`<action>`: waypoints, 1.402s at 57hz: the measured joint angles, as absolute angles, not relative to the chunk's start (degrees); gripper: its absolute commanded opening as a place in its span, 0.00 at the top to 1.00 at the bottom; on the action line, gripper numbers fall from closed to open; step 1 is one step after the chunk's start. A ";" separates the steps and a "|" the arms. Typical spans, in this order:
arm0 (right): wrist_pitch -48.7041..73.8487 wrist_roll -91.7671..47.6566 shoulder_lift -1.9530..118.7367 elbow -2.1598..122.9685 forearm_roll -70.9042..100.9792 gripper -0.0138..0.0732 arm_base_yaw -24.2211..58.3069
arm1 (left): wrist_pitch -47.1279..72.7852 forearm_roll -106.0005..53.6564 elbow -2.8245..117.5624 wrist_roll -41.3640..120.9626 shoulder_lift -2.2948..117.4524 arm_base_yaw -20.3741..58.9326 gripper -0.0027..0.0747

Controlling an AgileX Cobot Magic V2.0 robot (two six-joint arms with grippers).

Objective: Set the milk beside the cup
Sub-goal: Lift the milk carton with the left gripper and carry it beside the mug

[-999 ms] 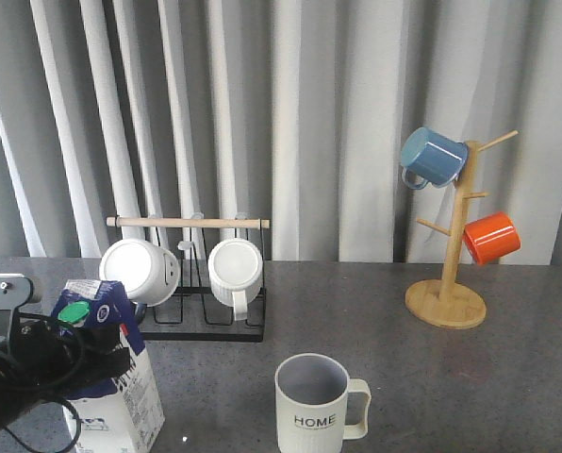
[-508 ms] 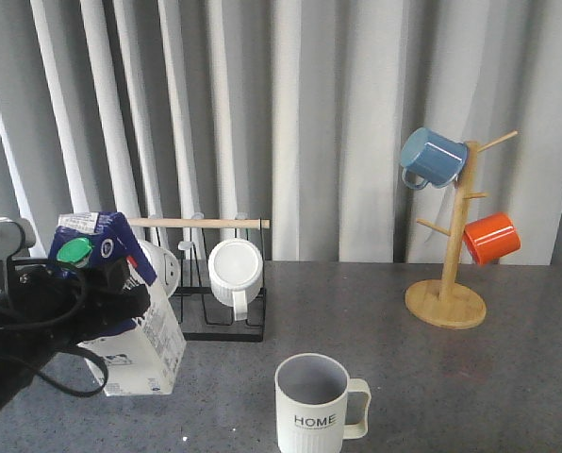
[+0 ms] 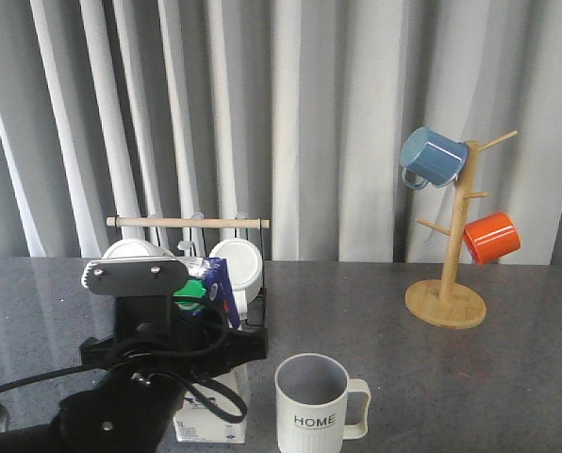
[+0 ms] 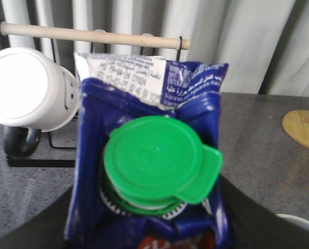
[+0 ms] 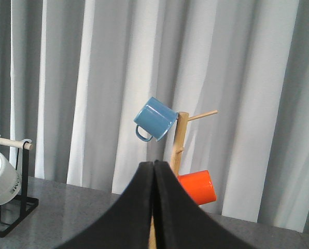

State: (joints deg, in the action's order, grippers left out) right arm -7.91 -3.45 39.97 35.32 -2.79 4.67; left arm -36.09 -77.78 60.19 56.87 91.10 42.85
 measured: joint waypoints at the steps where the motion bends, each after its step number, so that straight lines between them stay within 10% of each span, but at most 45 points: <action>1: -7.91 -3.45 39.97 35.32 -2.79 0.85 4.67 | -36.09 -77.78 60.63 56.87 91.63 43.11 0.75; 80: -7.91 -3.45 39.97 35.32 -2.79 0.85 4.67 | -37.64 -76.41 62.06 53.36 97.82 45.72 0.71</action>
